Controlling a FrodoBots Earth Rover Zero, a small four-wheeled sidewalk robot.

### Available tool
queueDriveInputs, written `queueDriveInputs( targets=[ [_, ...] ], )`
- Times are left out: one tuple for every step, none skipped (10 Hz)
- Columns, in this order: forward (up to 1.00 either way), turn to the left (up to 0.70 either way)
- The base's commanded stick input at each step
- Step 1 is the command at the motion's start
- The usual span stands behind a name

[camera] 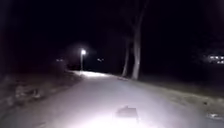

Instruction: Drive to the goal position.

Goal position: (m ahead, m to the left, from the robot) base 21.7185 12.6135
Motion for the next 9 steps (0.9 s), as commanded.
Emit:
queueDriveInputs(
  targets=[
    [0.7, 0.0],
    [0.7, 0.0],
    [0.7, 0.0],
    [0.7, 0.0],
    [0.7, 0.0],
    [0.7, 0.0],
    [0.7, 0.0],
    [0.7, 0.0],
    [0.7, 0.0]
  ],
)
